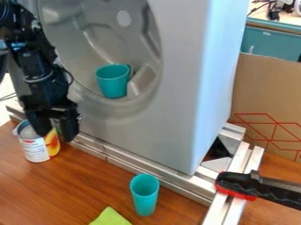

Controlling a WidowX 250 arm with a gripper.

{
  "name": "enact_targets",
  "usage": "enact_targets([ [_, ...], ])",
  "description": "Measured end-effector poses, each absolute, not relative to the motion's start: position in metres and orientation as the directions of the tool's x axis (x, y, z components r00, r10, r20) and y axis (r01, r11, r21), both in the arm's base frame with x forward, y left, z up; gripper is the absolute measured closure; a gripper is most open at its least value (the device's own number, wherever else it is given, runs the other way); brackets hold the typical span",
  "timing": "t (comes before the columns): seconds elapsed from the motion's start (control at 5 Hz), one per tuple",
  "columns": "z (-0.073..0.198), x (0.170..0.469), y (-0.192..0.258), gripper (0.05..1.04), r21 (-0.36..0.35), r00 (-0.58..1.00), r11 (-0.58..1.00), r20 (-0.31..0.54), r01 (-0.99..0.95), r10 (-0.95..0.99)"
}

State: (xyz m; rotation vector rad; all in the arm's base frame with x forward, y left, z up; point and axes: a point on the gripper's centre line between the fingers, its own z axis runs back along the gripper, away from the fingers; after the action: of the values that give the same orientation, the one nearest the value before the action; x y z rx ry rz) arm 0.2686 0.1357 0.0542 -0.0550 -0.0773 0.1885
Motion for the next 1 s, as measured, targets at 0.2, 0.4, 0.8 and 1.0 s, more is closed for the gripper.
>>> enact_targets([
  [0.2,0.057,0.275,0.144,0.083,-0.046,0.975,0.979,0.086,-0.201,0.204],
  [0.4,0.058,0.267,0.160,0.083,0.023,0.970,0.972,0.068,-0.234,0.232],
  [0.8,0.035,0.257,0.186,0.083,0.123,0.956,0.949,-0.007,-0.292,0.295],
  [1.0,0.030,0.260,0.189,0.083,0.129,0.956,0.948,-0.013,-0.290,0.294],
])
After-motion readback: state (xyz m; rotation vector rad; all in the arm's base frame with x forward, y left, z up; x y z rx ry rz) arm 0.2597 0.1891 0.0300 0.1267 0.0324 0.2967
